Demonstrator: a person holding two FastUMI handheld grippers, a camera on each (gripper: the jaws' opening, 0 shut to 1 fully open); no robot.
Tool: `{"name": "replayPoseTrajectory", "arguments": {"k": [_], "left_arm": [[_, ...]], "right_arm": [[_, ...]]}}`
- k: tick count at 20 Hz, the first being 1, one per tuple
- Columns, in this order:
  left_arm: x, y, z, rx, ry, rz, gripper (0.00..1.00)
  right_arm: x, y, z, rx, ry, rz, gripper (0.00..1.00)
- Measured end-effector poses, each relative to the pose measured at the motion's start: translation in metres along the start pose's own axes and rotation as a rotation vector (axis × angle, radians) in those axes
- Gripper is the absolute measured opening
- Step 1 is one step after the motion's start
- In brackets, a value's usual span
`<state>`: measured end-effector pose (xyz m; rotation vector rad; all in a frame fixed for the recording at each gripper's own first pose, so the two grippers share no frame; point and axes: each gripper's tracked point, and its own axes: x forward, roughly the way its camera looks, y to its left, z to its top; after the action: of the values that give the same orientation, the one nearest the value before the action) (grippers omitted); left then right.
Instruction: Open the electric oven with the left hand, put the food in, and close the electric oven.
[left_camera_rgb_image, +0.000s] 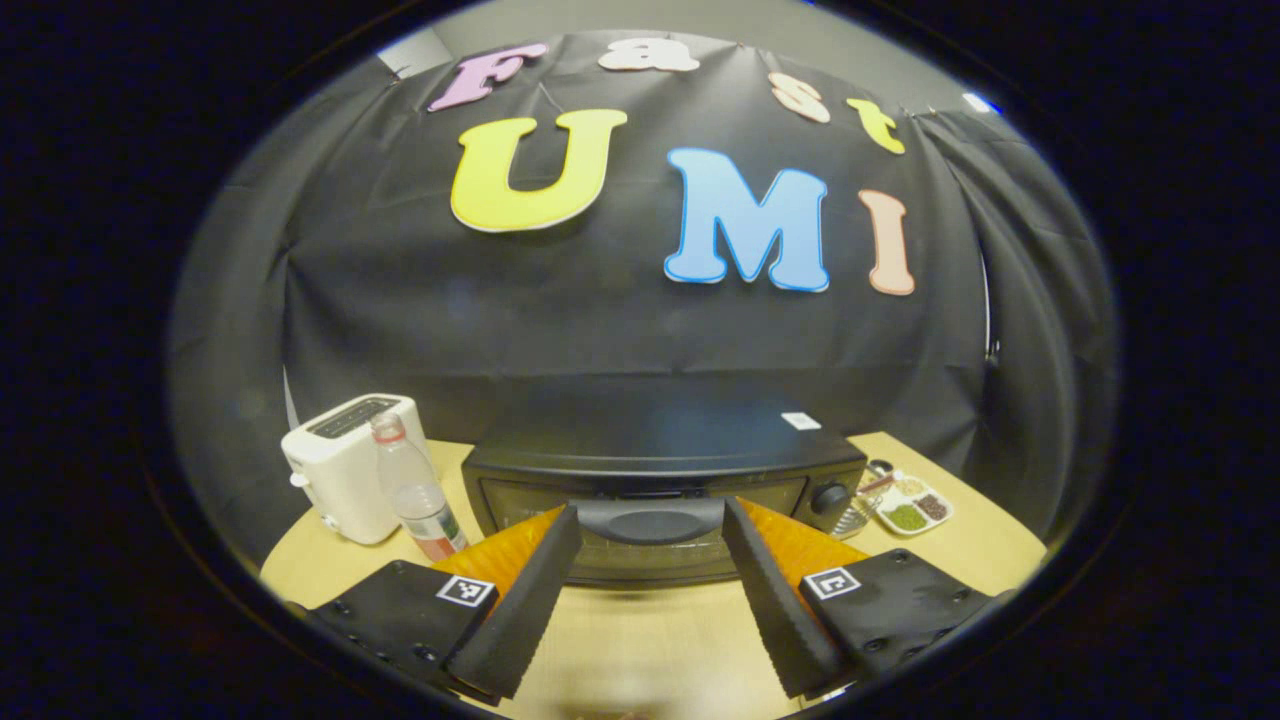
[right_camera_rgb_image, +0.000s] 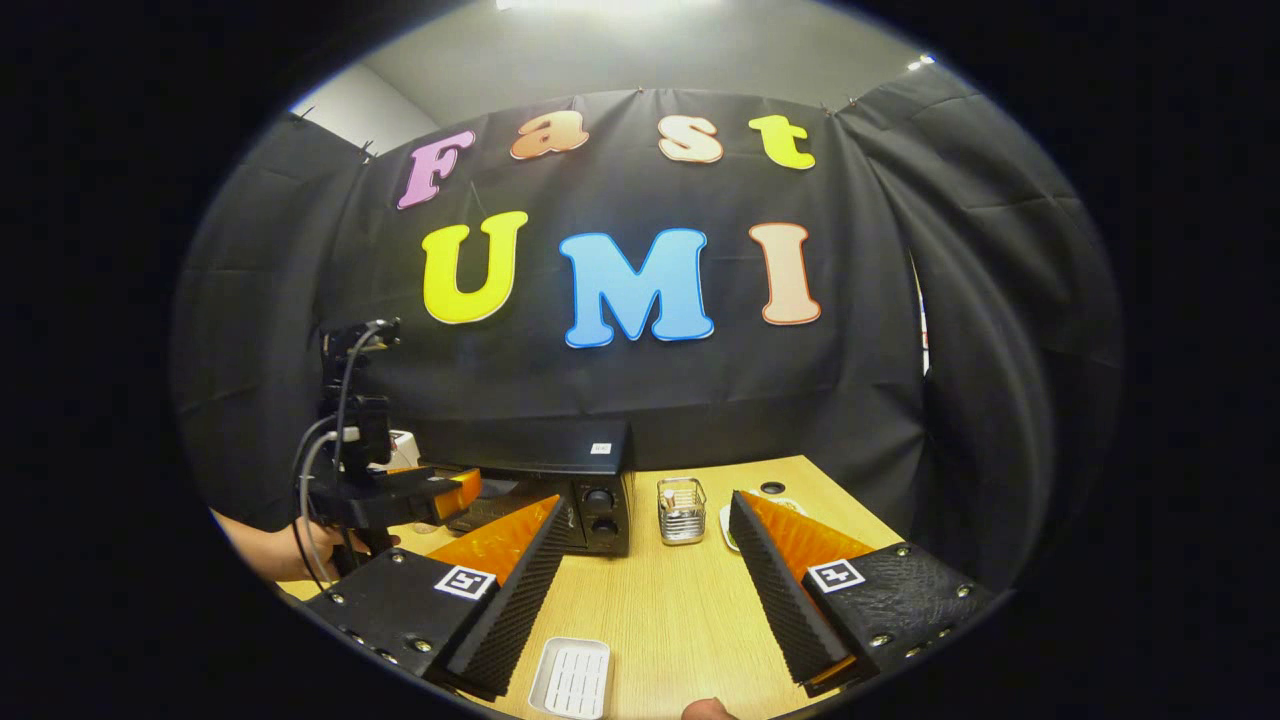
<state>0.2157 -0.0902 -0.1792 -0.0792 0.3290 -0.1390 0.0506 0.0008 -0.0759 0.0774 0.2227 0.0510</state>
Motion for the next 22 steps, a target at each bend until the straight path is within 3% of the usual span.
{"name": "replayPoseTrajectory", "arguments": {"k": [3,10,15,21,22], "left_arm": [[-0.046,-0.013,0.041,0.007,-0.086,-0.006,1.0],[-0.181,-0.018,0.111,0.033,-0.267,0.096,1.0],[-0.242,-0.017,0.12,0.057,-0.295,0.13,1.0],[-0.272,-0.014,0.107,0.068,-0.284,0.114,1.0],[-0.277,-0.012,0.105,0.057,-0.284,0.107,0.9]], "right_arm": [[-0.012,-0.008,0.021,0.001,-0.07,0.023,0.98],[-0.037,-0.032,0.056,-0.038,-0.146,0.073,0.98],[-0.061,-0.038,0.069,-0.034,-0.188,0.066,0.98],[-0.084,-0.026,0.07,-0.05,-0.215,0.041,0.98],[-0.085,-0.023,0.069,-0.051,-0.219,0.037,0.98]]}}
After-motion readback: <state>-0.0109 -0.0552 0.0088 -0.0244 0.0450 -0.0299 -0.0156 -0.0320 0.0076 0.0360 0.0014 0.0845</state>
